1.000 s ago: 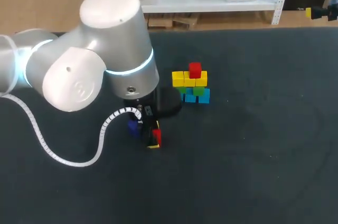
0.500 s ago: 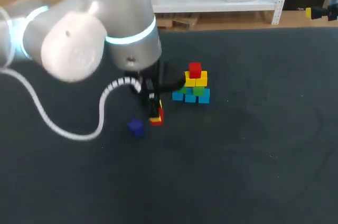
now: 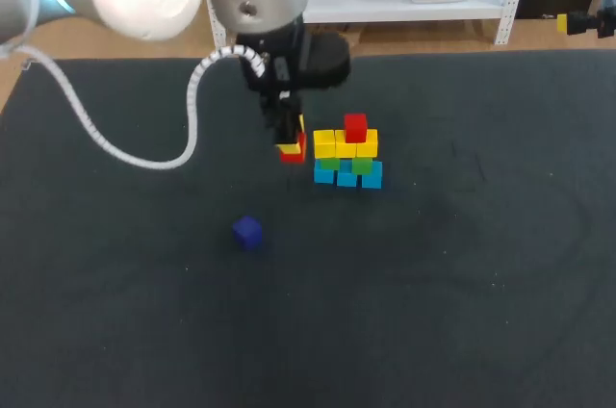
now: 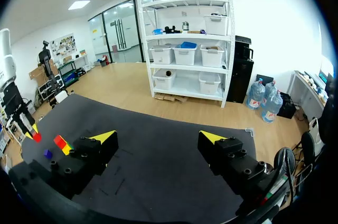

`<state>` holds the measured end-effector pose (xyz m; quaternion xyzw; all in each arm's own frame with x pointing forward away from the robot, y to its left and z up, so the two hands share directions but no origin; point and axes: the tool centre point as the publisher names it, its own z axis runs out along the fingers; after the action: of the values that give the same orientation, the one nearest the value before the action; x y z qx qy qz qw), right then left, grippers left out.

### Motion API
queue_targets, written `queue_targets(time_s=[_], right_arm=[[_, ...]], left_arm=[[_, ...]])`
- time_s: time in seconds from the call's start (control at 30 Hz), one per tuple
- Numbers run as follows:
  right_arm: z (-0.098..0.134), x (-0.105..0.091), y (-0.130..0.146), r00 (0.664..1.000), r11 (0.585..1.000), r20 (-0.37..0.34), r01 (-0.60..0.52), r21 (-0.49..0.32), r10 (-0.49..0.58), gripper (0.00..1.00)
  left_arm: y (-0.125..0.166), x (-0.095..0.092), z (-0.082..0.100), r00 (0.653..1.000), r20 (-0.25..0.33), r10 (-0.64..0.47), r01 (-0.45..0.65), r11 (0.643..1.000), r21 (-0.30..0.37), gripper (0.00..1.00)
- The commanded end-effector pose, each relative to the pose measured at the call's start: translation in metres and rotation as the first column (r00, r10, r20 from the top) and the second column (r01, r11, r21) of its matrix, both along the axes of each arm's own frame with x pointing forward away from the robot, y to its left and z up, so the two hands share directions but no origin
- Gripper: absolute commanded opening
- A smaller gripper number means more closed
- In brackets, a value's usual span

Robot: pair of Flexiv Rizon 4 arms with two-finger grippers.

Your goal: Place the blue cubes, place green cubes on the blue cubes, place the yellow cubes on the green cubes, then place the red cubes on the yellow cubes, and place purple cube on the red cubes.

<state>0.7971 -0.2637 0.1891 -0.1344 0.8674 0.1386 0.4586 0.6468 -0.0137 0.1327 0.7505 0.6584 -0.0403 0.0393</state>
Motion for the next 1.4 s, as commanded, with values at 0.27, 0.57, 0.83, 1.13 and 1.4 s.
queue_targets(time_s=[0.27, 0.57, 0.83, 1.13, 1.4], right_arm=[[0.000, 0.000, 0.000, 1.000, 1.000, 0.000, -0.001, 0.001, 0.001, 1.00], [0.000, 0.000, 0.000, 1.000, 1.000, 0.000, -0.001, 0.001, 0.001, 1.00], [0.000, 0.000, 0.000, 1.000, 1.000, 0.000, -0.001, 0.001, 0.001, 1.00], [0.000, 0.000, 0.000, 1.000, 1.000, 0.000, -0.001, 0.001, 0.001, 1.00], [0.000, 0.000, 0.000, 1.000, 1.000, 0.000, -0.001, 0.001, 0.001, 1.00]], left_arm=[[-0.027, 0.016, -0.006, 0.998, -0.062, -0.012, 0.015, 0.999, 0.045, 0.00], [-0.039, 0.041, -0.005, 0.999, -0.033, 0.041, -0.040, 0.999, 0.022, 0.00], [-0.045, 0.052, -0.005, 0.997, -0.028, 0.075, -0.075, 0.997, -0.003, 0.00], [-0.051, 0.055, -0.013, 0.996, -0.032, 0.078, -0.078, 0.997, -0.006, 0.00], [-0.054, 0.061, -0.020, 0.996, -0.017, 0.091, -0.091, 0.996, -0.005, 0.00]])
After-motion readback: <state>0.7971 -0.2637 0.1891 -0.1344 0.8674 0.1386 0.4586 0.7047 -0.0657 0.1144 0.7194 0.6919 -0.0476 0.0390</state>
